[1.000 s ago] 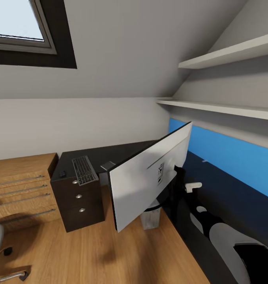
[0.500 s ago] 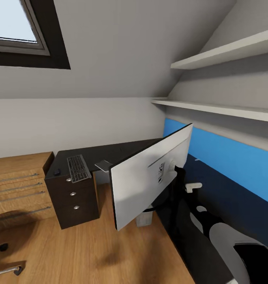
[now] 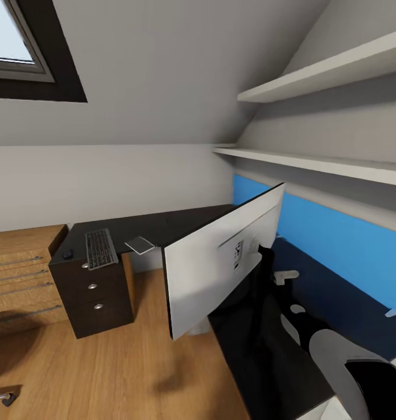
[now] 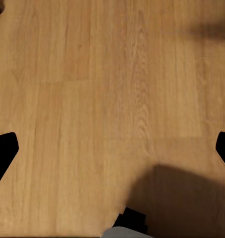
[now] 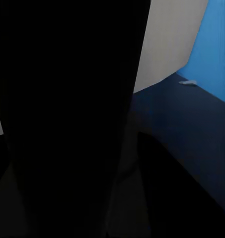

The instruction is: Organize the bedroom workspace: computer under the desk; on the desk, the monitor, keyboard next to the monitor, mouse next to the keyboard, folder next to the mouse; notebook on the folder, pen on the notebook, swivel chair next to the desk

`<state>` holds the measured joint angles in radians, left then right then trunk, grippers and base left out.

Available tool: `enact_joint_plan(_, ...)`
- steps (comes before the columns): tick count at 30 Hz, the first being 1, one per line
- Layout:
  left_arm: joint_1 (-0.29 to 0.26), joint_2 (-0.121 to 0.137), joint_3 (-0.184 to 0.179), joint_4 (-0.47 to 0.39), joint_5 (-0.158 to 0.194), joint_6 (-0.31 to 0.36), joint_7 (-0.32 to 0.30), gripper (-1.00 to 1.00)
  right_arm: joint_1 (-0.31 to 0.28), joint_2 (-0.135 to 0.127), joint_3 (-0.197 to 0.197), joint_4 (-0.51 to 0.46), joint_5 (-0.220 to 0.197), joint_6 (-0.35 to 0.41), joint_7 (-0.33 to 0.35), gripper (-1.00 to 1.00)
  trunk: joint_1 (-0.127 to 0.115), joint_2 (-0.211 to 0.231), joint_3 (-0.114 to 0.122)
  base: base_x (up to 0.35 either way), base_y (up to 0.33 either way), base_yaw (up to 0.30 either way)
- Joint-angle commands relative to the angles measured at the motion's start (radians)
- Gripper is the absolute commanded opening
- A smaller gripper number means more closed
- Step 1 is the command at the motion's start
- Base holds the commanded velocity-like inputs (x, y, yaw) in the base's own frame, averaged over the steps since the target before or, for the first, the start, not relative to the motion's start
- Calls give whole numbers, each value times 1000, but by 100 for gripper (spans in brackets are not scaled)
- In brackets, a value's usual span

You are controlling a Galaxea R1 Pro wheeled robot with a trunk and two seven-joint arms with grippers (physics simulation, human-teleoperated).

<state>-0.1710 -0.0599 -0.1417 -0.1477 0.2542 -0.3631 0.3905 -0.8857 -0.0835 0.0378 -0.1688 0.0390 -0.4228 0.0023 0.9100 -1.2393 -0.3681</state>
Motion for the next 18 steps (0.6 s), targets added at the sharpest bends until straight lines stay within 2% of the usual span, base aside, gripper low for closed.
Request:
enact_joint_plan(1, -1, 0, -9, 0, 8, -4, 5, 100, -1, -1, 19, 0, -4, -3, -2, -100, 0, -1, -1, 0, -303, 0)
enact_joint_plan(9, -1, 0, -9, 0, 8, -4, 5, 100, -1, 1, 20, 0, -4, -2, -2, -100, 0, -1, -1, 0, -289, 0)
enact_joint_plan(18, 0, 0, -9, 0, 8, -4, 5, 100, -1, 2, 23, 0, -4, -3, -2, -100, 0, -1, -1, 0, -63, 0)
